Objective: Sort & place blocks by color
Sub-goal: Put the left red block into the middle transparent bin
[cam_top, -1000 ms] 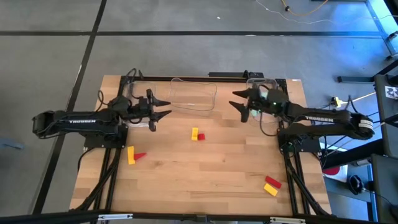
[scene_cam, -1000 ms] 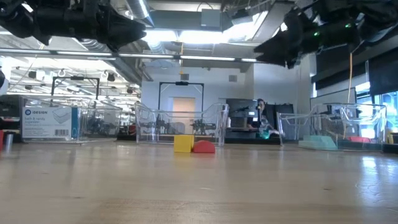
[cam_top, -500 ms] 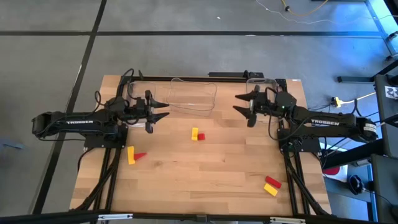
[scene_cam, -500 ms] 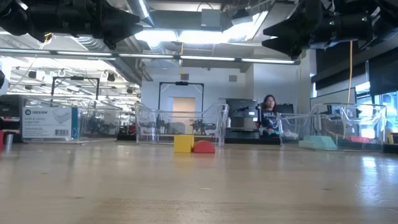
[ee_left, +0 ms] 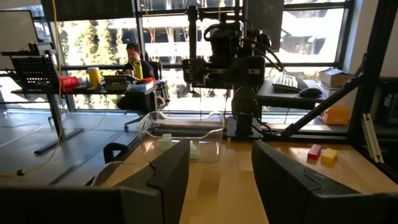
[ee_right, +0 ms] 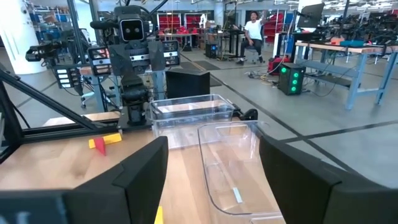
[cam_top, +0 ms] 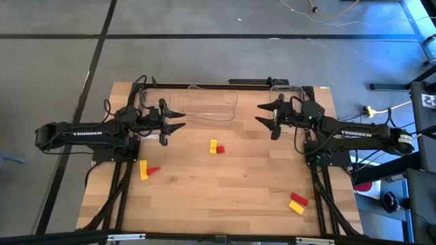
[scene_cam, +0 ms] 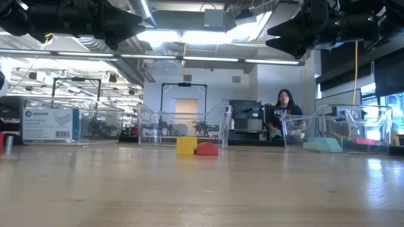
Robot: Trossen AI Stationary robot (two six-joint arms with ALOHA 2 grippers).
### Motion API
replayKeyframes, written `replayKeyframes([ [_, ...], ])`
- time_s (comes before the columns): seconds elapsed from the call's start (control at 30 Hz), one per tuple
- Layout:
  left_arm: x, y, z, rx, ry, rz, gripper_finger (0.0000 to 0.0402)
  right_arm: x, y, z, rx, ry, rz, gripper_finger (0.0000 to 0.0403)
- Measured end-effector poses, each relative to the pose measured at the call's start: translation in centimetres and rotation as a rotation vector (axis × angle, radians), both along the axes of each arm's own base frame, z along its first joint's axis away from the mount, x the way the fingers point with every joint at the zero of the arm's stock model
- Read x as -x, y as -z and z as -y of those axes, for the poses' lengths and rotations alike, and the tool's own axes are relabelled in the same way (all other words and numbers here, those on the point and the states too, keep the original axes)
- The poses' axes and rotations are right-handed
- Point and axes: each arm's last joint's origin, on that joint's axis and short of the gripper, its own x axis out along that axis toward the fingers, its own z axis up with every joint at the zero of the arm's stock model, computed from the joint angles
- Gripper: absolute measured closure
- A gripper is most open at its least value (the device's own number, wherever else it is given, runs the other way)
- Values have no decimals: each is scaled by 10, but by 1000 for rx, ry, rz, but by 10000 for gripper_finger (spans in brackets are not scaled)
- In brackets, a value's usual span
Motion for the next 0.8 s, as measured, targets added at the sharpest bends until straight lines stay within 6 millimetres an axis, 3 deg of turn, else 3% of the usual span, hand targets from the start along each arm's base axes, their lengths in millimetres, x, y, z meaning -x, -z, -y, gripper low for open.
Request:
replayKeyframes([
  [0.8,-1,1,0,0,2,-9,237,0,0,0,4,0,-3,147],
])
